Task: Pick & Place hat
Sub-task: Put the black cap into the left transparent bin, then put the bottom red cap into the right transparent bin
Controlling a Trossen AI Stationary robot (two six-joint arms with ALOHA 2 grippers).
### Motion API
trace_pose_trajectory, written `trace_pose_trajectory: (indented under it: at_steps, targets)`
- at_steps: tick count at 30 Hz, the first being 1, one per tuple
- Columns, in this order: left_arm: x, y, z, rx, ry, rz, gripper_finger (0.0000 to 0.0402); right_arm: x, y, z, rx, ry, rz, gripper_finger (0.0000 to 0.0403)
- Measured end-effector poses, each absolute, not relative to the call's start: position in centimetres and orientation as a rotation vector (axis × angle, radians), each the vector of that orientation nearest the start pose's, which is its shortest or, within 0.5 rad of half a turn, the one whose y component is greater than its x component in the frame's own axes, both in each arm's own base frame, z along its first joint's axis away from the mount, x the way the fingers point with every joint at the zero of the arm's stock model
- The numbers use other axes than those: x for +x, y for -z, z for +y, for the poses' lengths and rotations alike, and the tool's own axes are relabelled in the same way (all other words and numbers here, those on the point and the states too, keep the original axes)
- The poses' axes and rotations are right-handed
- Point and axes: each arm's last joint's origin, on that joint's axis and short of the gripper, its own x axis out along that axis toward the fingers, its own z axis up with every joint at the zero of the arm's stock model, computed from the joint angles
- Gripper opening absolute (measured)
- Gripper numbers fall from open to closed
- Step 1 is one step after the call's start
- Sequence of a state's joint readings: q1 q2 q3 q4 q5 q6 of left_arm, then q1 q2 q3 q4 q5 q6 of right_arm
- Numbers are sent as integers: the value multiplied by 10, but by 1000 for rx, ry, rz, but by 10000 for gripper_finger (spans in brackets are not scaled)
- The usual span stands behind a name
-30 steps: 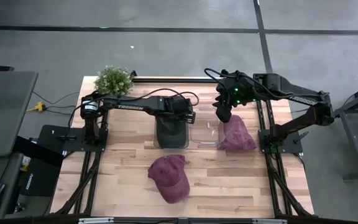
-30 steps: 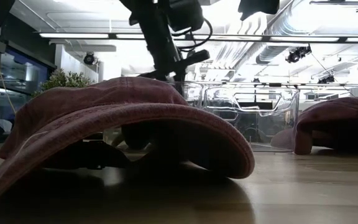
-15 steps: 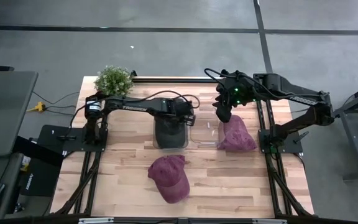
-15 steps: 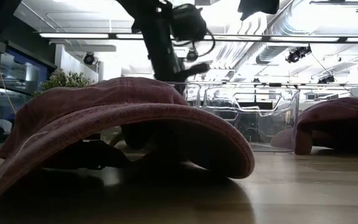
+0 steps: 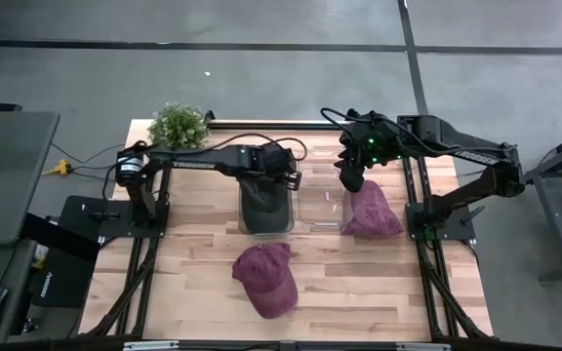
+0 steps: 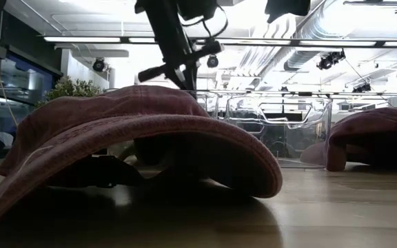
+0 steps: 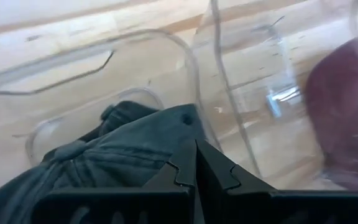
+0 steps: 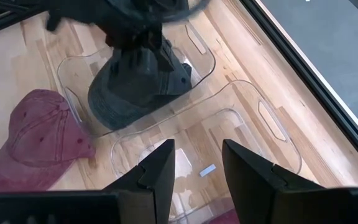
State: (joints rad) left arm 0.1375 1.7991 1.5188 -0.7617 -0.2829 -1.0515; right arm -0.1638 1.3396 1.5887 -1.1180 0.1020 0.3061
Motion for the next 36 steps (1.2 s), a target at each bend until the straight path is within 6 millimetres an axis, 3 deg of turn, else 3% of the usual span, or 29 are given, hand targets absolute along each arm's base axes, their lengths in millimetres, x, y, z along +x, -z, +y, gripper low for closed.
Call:
trace_pose_trajectory:
  at_steps: [10,17,23,29,36]
  targets:
    - [347,-307,55,-861,-837,715,0,239,-406,-42,306,360,828,129]
    - [323,-328,48,-868,-747,700,0,224,-415,-39,300,347,796,129]
    - [299,-328,40,-890,-669,659,0,207,-424,-37,290,358,772,129]
    - [263,-308,29,-968,-577,639,0,193,-429,-35,292,363,756,129]
    - [231,-309,-7,-999,-421,639,0,184,-431,-33,277,365,766,129]
